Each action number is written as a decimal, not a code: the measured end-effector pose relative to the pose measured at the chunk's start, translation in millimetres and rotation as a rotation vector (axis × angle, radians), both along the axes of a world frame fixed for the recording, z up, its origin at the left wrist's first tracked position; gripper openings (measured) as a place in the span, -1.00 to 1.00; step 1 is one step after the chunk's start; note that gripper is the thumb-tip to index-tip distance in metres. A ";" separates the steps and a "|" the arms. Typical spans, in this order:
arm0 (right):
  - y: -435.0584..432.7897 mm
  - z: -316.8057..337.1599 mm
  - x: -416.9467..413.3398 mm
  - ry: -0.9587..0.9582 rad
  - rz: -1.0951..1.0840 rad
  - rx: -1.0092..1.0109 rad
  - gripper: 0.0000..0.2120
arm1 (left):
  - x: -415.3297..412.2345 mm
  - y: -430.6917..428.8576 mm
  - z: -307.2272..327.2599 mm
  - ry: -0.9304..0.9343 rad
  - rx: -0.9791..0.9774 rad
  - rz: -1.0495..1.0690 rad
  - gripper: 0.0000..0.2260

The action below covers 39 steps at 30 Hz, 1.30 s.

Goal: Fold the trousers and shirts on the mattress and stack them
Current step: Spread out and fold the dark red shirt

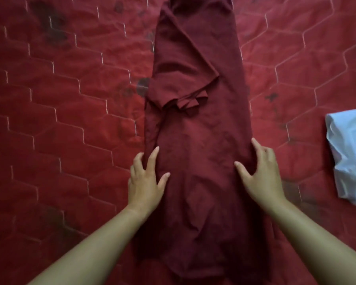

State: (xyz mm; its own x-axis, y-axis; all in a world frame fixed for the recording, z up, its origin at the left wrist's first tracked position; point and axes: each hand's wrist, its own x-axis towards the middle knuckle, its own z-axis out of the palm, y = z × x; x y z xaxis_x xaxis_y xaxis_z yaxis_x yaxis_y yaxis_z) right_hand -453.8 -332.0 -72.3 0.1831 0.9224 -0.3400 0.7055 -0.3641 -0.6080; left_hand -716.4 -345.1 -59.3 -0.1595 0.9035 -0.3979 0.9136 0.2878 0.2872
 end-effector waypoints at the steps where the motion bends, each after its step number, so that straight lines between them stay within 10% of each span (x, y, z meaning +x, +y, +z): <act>1: -16.2 1.6 -1.0 -0.006 0.012 -0.011 -0.32 | -0.6 -12.7 1.5 0.016 -0.023 0.002 -0.34; 11: -89.7 44.4 -11.5 0.230 -0.039 0.000 -0.24 | -15.0 -47.6 33.4 -0.470 0.020 -0.114 -0.49; 22: 113.4 122.8 -2.9 0.170 -0.161 0.559 -0.59 | -20.2 153.2 121.0 -0.559 0.522 0.086 -0.56; 30: 237.3 56.3 13.0 -0.032 -0.120 0.073 -0.35 | -9.2 228.1 46.6 -0.113 0.071 0.132 -0.31; 39: 218.1 4.3 7.3 -0.101 -0.106 0.036 -0.33 | 8.4 191.0 -8.1 -0.190 0.389 0.198 -0.46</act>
